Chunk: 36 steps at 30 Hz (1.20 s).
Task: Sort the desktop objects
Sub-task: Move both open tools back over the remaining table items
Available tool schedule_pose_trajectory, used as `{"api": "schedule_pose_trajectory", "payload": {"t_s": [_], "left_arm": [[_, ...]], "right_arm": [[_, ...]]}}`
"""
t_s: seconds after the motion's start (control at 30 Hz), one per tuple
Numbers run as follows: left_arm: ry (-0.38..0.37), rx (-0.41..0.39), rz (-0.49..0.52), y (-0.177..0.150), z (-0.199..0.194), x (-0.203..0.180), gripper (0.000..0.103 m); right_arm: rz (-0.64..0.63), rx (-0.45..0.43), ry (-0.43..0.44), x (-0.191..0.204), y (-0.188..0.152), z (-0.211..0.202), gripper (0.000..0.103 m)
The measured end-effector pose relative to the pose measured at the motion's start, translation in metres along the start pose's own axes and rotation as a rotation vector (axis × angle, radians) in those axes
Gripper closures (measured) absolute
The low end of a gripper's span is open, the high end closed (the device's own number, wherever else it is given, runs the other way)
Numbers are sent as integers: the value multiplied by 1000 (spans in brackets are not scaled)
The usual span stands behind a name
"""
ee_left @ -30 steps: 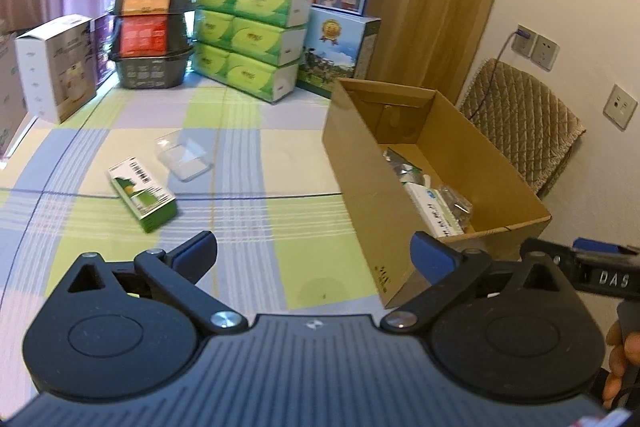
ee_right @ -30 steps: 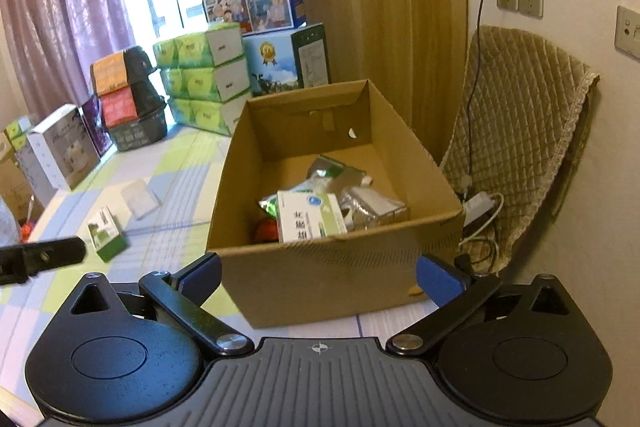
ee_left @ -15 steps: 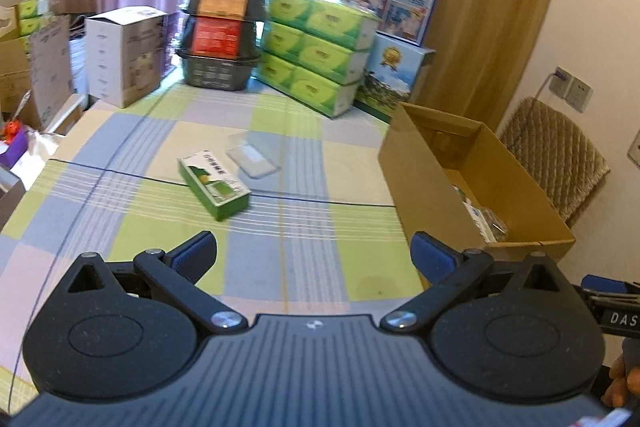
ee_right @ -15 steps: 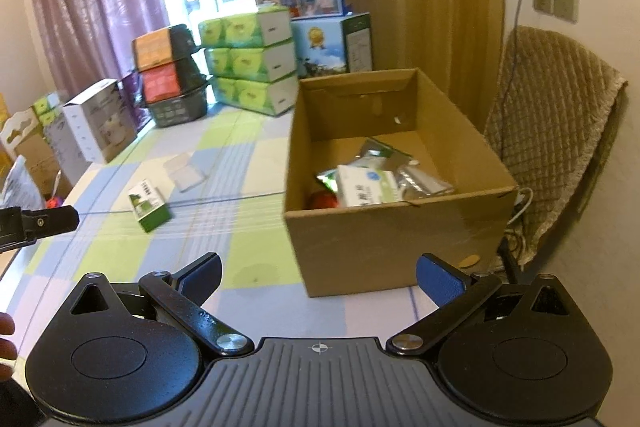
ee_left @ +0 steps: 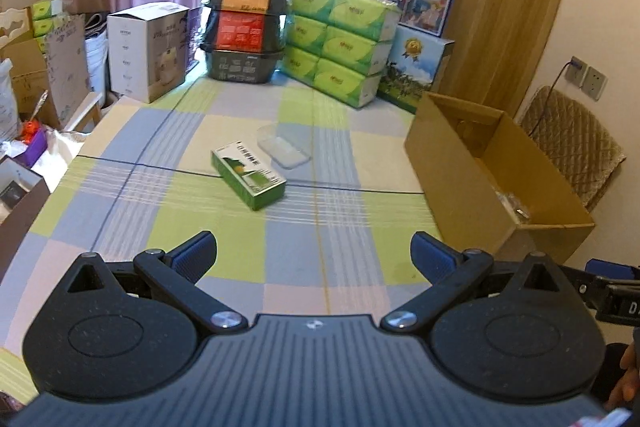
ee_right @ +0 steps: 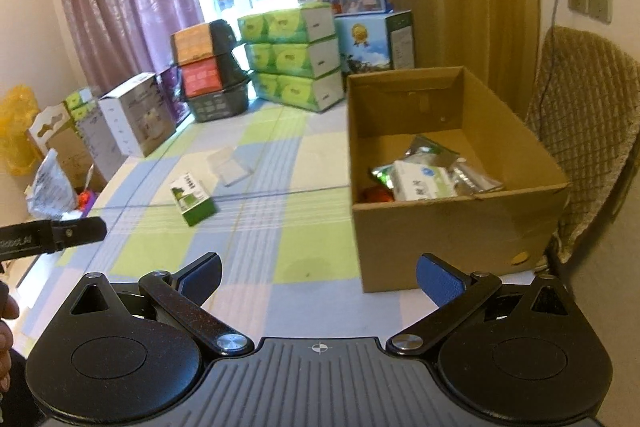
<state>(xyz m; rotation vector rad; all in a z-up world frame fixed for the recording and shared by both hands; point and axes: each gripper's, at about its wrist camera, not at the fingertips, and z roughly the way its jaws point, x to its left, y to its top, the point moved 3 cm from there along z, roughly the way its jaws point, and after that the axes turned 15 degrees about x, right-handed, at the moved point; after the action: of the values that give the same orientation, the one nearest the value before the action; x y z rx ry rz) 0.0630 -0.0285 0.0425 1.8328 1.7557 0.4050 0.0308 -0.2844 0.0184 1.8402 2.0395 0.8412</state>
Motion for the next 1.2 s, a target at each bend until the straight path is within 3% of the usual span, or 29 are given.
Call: {"api": "schedule_pose_trajectory", "payload": {"t_s": [0.37, 0.6, 1.03, 1.2], "left_arm": [[76, 4, -35, 7, 6, 30, 2], [115, 11, -69, 21, 17, 52, 2], [120, 49, -111, 58, 88, 69, 2], [126, 52, -95, 74, 122, 70, 2]], "right_arm": [[-83, 24, 74, 38, 4, 20, 2], [-157, 20, 72, 63, 18, 46, 2], [-175, 28, 50, 63, 63, 123, 4], [-191, 44, 44, 61, 74, 161, 14]]}}
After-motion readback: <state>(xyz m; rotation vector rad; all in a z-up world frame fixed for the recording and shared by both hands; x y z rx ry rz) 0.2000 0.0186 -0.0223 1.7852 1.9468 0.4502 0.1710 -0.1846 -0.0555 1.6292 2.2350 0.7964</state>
